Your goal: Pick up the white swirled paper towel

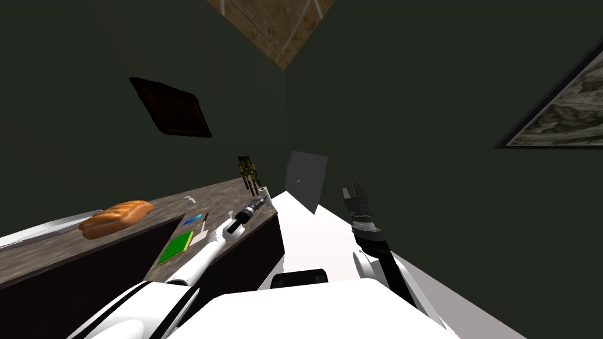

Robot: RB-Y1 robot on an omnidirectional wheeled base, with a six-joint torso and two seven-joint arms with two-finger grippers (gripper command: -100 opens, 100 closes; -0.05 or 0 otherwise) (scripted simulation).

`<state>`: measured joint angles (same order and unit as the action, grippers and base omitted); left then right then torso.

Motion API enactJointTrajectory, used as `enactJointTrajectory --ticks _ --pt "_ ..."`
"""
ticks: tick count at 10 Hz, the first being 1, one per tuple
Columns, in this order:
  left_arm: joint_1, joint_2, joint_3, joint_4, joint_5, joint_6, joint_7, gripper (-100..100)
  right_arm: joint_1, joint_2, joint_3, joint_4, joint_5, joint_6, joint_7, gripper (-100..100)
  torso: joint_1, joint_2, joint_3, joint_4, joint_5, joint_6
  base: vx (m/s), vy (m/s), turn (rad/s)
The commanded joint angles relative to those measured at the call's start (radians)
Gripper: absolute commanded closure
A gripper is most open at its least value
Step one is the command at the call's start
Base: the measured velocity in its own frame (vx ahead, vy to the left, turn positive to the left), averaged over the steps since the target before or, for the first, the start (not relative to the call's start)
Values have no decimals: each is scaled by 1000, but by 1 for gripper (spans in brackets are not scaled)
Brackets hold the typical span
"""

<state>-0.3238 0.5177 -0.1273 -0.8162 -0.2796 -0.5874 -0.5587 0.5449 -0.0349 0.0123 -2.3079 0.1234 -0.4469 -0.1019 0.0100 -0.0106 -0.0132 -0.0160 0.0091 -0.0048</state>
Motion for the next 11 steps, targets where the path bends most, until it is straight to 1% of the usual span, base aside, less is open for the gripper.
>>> enactJointTrajectory --ticks 1,2,3,4,5,6,7,8,9,10,11 --pt "50 -3 33 -50 -27 31 19 100 0 0 0 0 0 0 0 0 0 0 0 0 0 0 32 14 -84" --pt "68 -3 33 -62 -27 31 19 100 0 0 0 0 0 0 0 0 1 -2 -1 -1 1 0 35 11 -75" --pt "89 -3 33 -113 -27 31 19 100 0 0 0 0 0 0 0 0 2 -3 -3 -3 1 0 17 2 3" --pt "136 -7 66 -157 -52 56 35 100 0 0 0 0 0 0 0 0 1 -3 -3 -3 2 0 30 7 -71" --pt "164 -7 66 -188 -52 56 35 100 0 0 0 0 0 0 0 0 2 -4 -3 -3 2 0 43 12 -73" --pt "169 -7 66 -211 -52 56 35 100 0 0 0 0 0 0 0 0 2 -4 -4 -5 2 -1 23 7 -8" --pt "213 -10 100 -244 -78 81 51 100 0 0 0 0 0 0 0 0 2 -4 -4 -5 2 -1 30 8 -109" --pt "240 -10 100 -273 -78 81 51 100 0 0 0 0 0 0 0 0 3 -4 -4 -5 3 -1 35 12 -58" --pt "249 -10 100 -315 -78 81 51 100 0 0 0 0 0 0 0 0 3 -4 -5 -5 3 -2 17 9 20" --pt "290 -13 133 -341 -103 105 68 100 0 0 0 0 0 0 0 0 3 -3 -4 -5 3 -1 34 14 -115" --pt "318 -13 133 -371 -103 105 68 100 0 0 0 0 0 0 0 0 4 -4 -5 -5 3 -1 36 20 -65"
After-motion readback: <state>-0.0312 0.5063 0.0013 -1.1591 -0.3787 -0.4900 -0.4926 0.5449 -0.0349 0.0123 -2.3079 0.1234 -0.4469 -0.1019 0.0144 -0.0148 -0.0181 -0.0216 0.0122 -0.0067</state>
